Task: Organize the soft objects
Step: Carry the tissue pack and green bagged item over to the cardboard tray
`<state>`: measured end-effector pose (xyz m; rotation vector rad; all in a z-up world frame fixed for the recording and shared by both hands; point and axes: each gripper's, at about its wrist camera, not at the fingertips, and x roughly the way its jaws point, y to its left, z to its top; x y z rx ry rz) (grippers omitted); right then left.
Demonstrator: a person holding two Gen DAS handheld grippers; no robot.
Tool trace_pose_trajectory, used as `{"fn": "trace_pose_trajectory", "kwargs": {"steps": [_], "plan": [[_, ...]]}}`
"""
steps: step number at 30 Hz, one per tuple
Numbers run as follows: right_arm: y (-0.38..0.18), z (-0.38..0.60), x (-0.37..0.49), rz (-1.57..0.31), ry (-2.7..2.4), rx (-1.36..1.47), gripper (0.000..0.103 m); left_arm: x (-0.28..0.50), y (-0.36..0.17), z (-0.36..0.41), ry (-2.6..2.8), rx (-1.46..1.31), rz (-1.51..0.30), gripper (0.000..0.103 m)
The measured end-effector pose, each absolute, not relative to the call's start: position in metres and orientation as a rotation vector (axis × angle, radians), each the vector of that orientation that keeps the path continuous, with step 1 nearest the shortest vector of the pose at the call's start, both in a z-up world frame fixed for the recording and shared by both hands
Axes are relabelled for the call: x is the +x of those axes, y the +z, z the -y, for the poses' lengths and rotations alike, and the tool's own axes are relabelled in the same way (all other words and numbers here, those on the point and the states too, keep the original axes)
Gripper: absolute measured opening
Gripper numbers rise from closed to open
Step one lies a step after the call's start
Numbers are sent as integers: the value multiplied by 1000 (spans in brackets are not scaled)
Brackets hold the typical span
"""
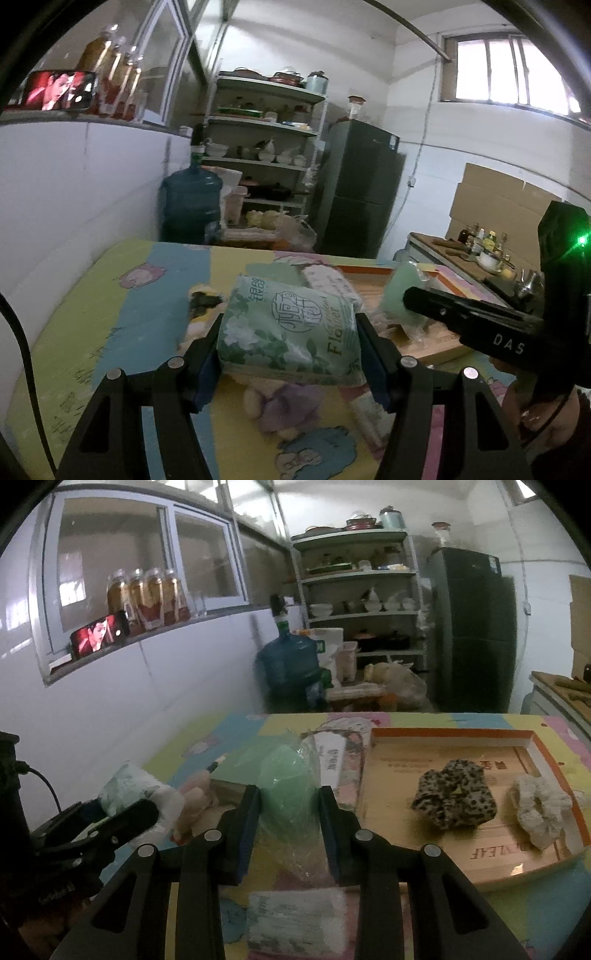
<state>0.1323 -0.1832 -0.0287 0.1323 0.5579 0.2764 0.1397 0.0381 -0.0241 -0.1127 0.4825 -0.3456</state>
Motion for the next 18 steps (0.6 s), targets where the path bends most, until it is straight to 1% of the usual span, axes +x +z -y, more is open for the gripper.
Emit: {"fn": "trace_pose_trajectory", "kwargs": {"steps": [18], "plan": [[-27, 239, 128, -536, 193, 190, 33, 158, -24, 16, -414, -85, -514, 65]]}}
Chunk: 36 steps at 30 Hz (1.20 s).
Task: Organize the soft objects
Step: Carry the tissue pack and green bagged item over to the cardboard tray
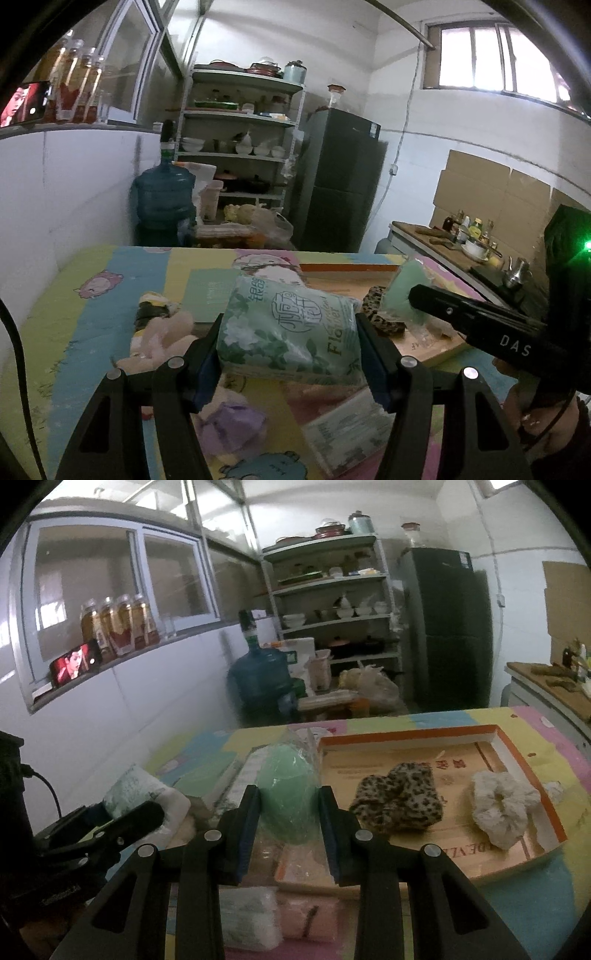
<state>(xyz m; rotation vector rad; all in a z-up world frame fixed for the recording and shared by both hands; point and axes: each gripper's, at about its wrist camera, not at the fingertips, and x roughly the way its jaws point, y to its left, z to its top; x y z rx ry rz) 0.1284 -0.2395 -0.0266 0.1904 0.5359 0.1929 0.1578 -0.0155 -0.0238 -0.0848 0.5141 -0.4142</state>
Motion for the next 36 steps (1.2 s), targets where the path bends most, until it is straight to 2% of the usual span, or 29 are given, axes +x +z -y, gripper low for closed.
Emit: {"fn": "trace_pose_trajectory", "kwargs": {"steps": [21, 36], "plan": [[-33, 311, 128, -524, 89, 247, 33, 187, -30, 84, -523, -48, -560, 65], [-45, 382, 119, -517, 2, 307, 33, 196, -39, 167, -637, 12, -604, 65]]}}
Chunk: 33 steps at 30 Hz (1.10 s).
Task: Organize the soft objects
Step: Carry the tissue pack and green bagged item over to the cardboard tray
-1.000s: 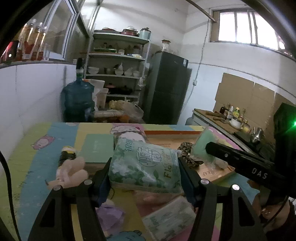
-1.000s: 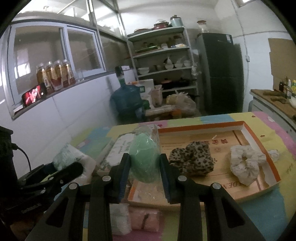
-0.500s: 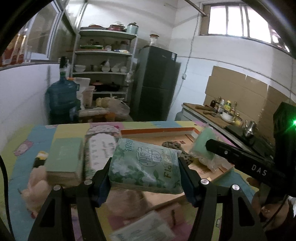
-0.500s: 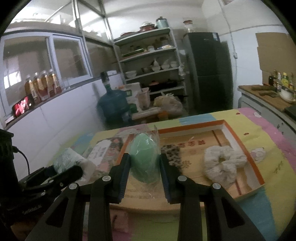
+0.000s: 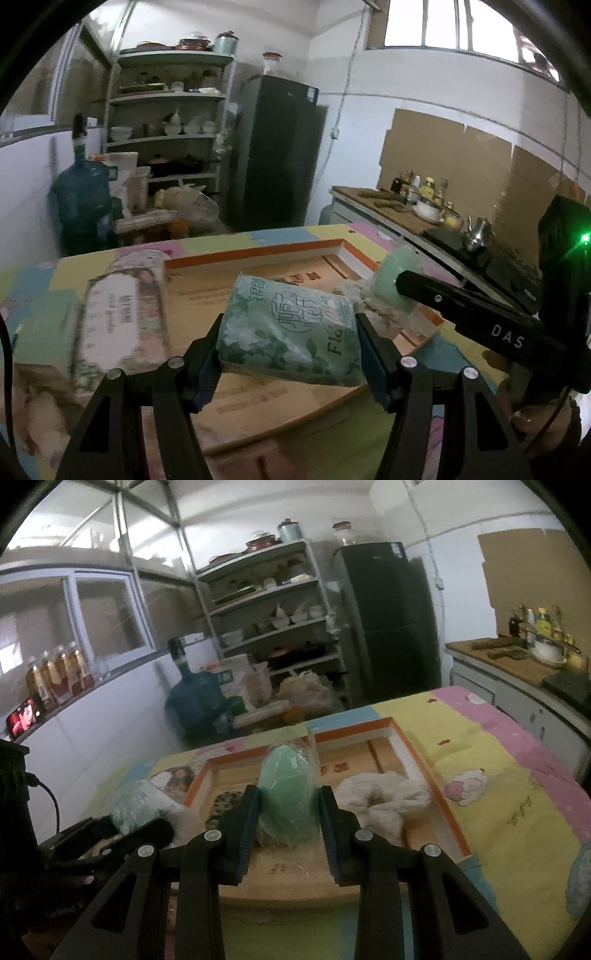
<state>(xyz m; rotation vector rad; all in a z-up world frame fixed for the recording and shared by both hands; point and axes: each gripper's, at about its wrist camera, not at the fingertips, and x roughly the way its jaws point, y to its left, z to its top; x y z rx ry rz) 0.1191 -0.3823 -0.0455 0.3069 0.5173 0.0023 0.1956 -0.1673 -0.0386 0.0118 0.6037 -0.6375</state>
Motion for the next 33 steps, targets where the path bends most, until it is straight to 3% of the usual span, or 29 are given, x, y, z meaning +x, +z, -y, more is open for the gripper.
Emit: {"fn": "trace_pose_trajectory", "kwargs": {"steps": [33], "plan": [[-96, 449, 151, -645, 51, 373, 33, 241, -107, 264, -677, 98, -855, 66]]}}
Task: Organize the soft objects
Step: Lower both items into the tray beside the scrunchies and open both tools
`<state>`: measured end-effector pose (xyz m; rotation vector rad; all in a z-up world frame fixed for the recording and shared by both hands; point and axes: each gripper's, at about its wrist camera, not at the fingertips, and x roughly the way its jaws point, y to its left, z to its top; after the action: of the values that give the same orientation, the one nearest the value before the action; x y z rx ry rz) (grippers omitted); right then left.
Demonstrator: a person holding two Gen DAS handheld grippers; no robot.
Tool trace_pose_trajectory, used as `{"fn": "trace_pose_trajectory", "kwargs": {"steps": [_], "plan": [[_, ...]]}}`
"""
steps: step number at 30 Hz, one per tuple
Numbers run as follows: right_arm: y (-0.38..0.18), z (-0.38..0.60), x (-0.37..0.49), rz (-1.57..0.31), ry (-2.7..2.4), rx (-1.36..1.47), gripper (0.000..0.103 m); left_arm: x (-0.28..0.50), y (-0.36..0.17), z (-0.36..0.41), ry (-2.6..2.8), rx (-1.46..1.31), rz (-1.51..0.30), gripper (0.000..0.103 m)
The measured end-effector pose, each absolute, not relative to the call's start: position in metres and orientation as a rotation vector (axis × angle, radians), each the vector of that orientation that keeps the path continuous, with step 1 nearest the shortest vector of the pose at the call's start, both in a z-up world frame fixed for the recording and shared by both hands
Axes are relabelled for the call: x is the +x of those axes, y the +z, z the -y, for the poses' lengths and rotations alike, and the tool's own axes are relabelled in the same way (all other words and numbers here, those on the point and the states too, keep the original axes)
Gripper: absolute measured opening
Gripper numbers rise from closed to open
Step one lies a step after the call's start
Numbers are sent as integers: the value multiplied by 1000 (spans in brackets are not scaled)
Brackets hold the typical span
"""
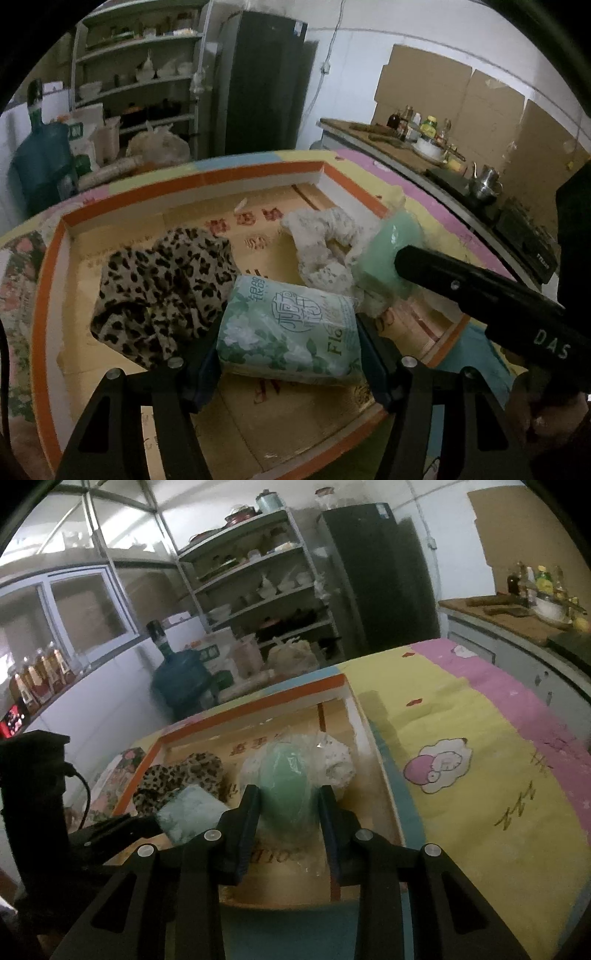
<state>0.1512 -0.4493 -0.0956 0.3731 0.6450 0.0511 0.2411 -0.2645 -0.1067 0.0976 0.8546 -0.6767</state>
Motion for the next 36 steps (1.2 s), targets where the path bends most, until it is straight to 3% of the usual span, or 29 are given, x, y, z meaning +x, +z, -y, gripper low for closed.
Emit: {"fn": "trace_pose_trajectory", "kwargs": {"steps": [8, 12, 15, 21, 36], "plan": [[-96, 446, 155, -649, 53, 372, 36, 239, -106, 262, -688, 91, -865, 69], [-96, 444, 151, -646, 42, 377, 54, 231, -102, 260, -691, 108, -852, 75], [-94, 445, 148, -639, 30, 389, 58, 226, -97, 256, -687, 106, -836, 78], [-82, 440, 135, -610, 18, 378, 61, 212, -82, 240, -677, 73, -784, 86], [-45, 410, 99, -521, 21, 377, 61, 178, -40, 186, -632, 26, -641, 86]]}}
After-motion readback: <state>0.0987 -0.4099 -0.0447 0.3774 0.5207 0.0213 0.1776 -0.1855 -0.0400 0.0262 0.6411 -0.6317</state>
